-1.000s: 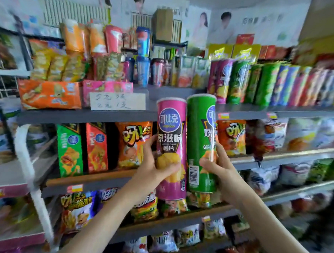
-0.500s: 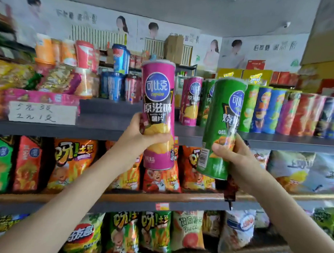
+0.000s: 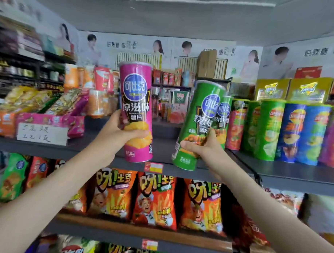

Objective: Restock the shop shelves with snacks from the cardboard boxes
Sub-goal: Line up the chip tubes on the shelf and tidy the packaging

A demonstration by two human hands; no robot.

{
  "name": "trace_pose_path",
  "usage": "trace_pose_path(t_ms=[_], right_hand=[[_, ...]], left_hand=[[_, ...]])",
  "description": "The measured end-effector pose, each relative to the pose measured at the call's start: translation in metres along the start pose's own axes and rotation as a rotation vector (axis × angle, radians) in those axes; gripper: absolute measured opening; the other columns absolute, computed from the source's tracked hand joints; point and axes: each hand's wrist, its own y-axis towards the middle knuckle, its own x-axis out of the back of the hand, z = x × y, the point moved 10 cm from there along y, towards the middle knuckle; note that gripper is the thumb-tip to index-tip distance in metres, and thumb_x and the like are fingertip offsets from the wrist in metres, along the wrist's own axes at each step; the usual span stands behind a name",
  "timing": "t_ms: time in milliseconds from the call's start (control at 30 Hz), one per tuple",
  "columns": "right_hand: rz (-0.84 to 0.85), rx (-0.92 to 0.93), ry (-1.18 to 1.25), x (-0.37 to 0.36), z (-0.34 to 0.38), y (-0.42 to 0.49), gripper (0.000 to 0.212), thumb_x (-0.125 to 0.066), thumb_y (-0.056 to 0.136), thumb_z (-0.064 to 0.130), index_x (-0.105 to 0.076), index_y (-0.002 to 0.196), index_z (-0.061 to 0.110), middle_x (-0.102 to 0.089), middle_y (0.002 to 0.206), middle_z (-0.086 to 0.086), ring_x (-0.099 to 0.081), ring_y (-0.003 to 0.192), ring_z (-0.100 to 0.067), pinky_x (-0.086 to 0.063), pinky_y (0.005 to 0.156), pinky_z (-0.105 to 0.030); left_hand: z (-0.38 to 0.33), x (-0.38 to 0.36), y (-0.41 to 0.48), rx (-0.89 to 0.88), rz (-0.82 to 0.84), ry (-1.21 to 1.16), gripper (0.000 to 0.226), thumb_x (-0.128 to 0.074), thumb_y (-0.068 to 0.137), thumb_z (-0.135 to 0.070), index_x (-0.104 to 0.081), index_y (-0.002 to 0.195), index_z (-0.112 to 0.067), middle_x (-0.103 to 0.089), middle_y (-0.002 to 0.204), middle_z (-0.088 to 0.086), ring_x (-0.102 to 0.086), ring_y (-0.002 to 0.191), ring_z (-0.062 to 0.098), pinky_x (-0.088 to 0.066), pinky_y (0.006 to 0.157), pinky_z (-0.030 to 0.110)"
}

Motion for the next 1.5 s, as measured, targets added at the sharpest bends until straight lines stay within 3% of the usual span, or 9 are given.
trace_pose_path(t_ms=[133, 267, 367, 500, 667, 900, 1067, 1267, 1500], right_hand=[[0.054, 0.059, -0.084, -0.028, -0.015, 0.05, 0.099, -0.078, 0.074, -0.004, -0.007, 0.138, 0.025, -0.05, 0.127, -0.005, -0.06, 0.096, -0.009, -0.054, 0.069, -0.013], [0.149, 0.054, -0.192, -0.052, -0.039, 0.103, 0.114, -0.078, 0.076, -0.001, 0.008, 0.147, 0.022, -0.048, 0.122, 0.013, -0.056, 0.097, -0.001, -0.051, 0.077, -0.015], [0.163, -0.015, -0.223, -0.061, -0.067, 0.146, 0.106, -0.08, 0.074, 0.003, -0.004, 0.146, 0.018, -0.054, 0.112, 0.008, -0.059, 0.108, -0.016, -0.05, 0.091, -0.034], [0.054, -0.082, -0.264, -0.06, -0.094, 0.187, 0.09, -0.081, 0.073, 0.003, -0.016, 0.136, 0.01, -0.052, 0.113, -0.004, -0.054, 0.106, -0.019, -0.046, 0.082, -0.029], [-0.095, -0.078, -0.339, -0.049, -0.111, 0.213, 0.093, -0.083, 0.071, 0.005, -0.017, 0.138, 0.01, -0.046, 0.127, -0.011, -0.049, 0.114, -0.023, -0.044, 0.091, -0.033], [-0.241, 0.062, -0.636, -0.04, -0.097, 0.206, 0.118, -0.083, 0.073, 0.015, 0.005, 0.152, 0.019, -0.019, 0.15, -0.014, -0.024, 0.138, -0.033, -0.026, 0.111, -0.044], [-0.212, 0.185, -1.071, -0.055, -0.08, 0.193, 0.117, -0.076, 0.08, 0.023, 0.017, 0.151, 0.026, 0.0, 0.159, -0.01, -0.017, 0.14, -0.036, -0.035, 0.105, -0.046], [-0.194, 0.07, -1.042, -0.055, -0.093, 0.198, 0.107, -0.061, 0.091, 0.01, 0.026, 0.146, 0.038, 0.008, 0.16, -0.009, -0.028, 0.135, -0.041, -0.044, 0.094, -0.043], [-0.304, -0.02, -1.076, -0.041, -0.099, 0.2, 0.112, -0.062, 0.088, 0.003, 0.028, 0.145, 0.039, 0.002, 0.159, -0.01, -0.031, 0.134, -0.04, -0.043, 0.094, -0.04]], left_hand=[[0.011, 0.021, 0.026, 0.014, -0.03, 0.037, 0.103, -0.094, 0.041, -0.026, -0.048, 0.132, -0.034, -0.067, 0.118, -0.01, -0.065, 0.108, 0.015, -0.046, 0.1, 0.045], [0.026, 0.041, 0.061, 0.006, -0.077, 0.058, 0.078, -0.083, 0.064, -0.01, -0.048, 0.131, -0.029, -0.067, 0.115, -0.008, -0.065, 0.103, 0.013, -0.047, 0.099, 0.043], [0.035, 0.053, 0.092, -0.004, -0.095, 0.077, 0.079, -0.084, 0.065, -0.01, -0.046, 0.132, -0.028, -0.066, 0.116, -0.008, -0.064, 0.104, 0.014, -0.047, 0.097, 0.041], [0.045, 0.057, 0.136, -0.006, -0.073, 0.101, 0.082, -0.086, 0.062, -0.014, -0.046, 0.132, -0.027, -0.067, 0.117, -0.006, -0.065, 0.105, 0.016, -0.048, 0.098, 0.044], [0.058, 0.042, 0.173, -0.009, -0.016, 0.123, 0.076, -0.084, 0.067, -0.01, -0.045, 0.13, -0.028, -0.066, 0.115, -0.006, -0.065, 0.104, 0.016, -0.049, 0.094, 0.041], [0.076, 0.01, 0.185, -0.003, 0.062, 0.218, 0.07, -0.083, 0.069, -0.008, -0.043, 0.12, -0.033, -0.065, 0.108, -0.009, -0.064, 0.097, 0.011, -0.05, 0.084, 0.031], [0.088, -0.001, 0.185, 0.025, 0.087, 0.255, 0.07, -0.083, 0.069, -0.008, -0.04, 0.12, -0.031, -0.063, 0.108, -0.009, -0.063, 0.098, 0.012, -0.05, 0.087, 0.034], [0.113, 0.0, 0.19, 0.114, 0.074, 0.232, 0.077, -0.084, 0.068, -0.01, -0.035, 0.124, -0.032, -0.061, 0.113, -0.006, -0.061, 0.105, 0.016, -0.049, 0.095, 0.042], [0.141, 0.004, 0.202, 0.209, 0.039, 0.119, 0.085, -0.084, 0.068, -0.007, -0.035, 0.133, -0.031, -0.062, 0.119, -0.002, -0.062, 0.107, 0.022, -0.049, 0.094, 0.045]])
